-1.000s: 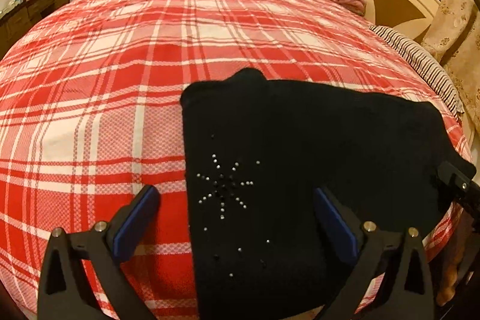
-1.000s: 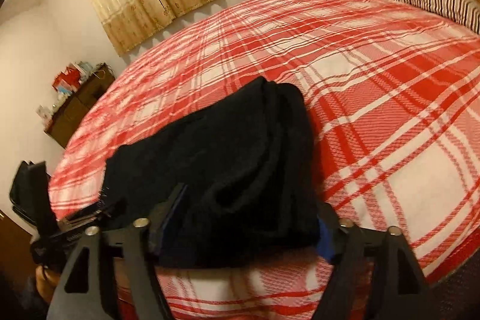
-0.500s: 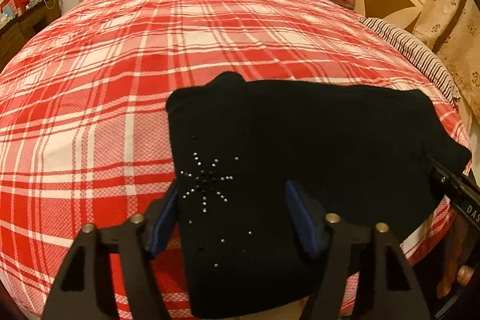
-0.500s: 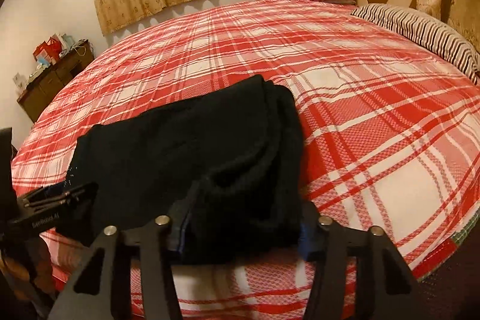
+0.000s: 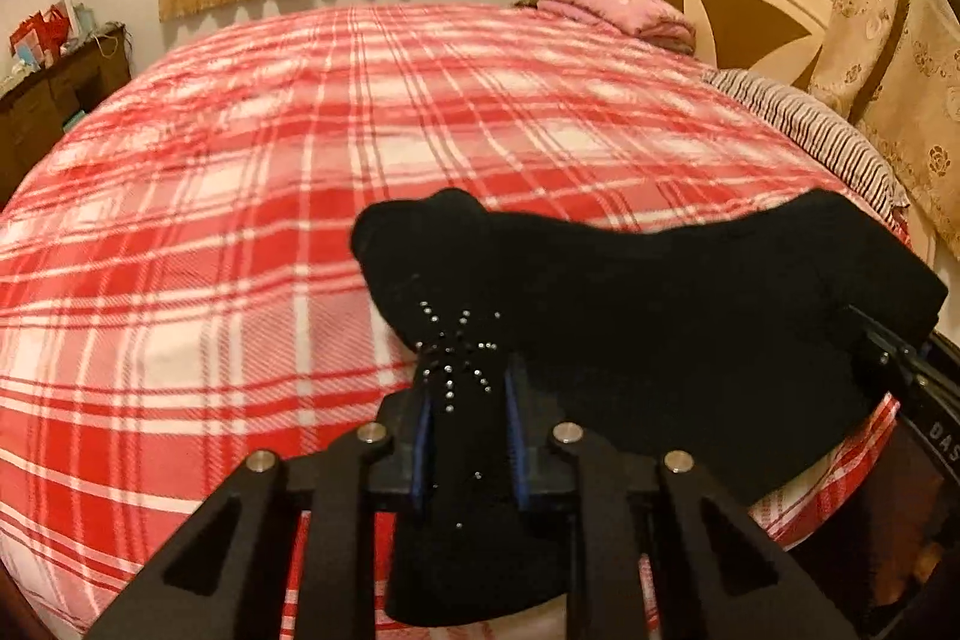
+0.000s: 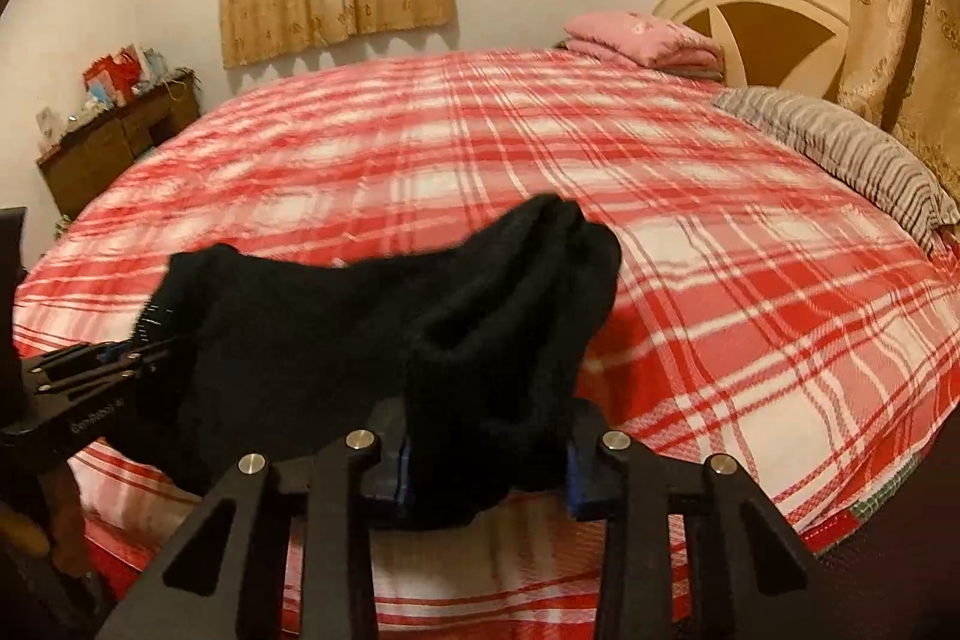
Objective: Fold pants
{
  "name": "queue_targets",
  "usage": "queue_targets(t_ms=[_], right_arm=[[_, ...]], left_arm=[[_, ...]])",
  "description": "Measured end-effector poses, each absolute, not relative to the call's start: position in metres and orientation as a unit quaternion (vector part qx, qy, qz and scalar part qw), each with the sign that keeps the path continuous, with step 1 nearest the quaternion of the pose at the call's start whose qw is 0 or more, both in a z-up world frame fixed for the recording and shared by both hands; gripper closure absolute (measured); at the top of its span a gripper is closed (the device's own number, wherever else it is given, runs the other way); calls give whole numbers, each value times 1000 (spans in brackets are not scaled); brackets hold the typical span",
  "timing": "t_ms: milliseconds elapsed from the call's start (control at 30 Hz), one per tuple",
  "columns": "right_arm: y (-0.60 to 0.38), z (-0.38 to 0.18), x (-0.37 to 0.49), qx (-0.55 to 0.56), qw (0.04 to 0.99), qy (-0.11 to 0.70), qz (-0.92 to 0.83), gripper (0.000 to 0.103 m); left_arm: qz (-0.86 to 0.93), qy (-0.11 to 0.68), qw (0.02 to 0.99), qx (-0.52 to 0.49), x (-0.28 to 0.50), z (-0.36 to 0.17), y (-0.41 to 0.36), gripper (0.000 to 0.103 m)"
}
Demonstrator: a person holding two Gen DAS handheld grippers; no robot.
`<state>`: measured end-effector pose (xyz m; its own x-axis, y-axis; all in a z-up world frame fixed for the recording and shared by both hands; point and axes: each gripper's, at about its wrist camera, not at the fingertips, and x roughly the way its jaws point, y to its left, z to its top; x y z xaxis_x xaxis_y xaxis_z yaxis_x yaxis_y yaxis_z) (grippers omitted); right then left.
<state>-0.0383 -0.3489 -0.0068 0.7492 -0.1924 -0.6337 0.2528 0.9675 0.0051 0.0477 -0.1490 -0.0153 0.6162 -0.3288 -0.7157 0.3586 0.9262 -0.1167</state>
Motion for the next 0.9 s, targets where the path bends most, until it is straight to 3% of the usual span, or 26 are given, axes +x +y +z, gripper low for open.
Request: queue_targets(t_ms=[400, 900], right_arm=[[-262, 20, 4, 2, 951, 308, -23, 66], [-92, 36, 119, -12, 949, 251, 191, 66]], left_arm=[[-115, 367, 923, -11, 69, 3, -65, 83], [65, 308, 948, -44, 111, 43, 116, 83]])
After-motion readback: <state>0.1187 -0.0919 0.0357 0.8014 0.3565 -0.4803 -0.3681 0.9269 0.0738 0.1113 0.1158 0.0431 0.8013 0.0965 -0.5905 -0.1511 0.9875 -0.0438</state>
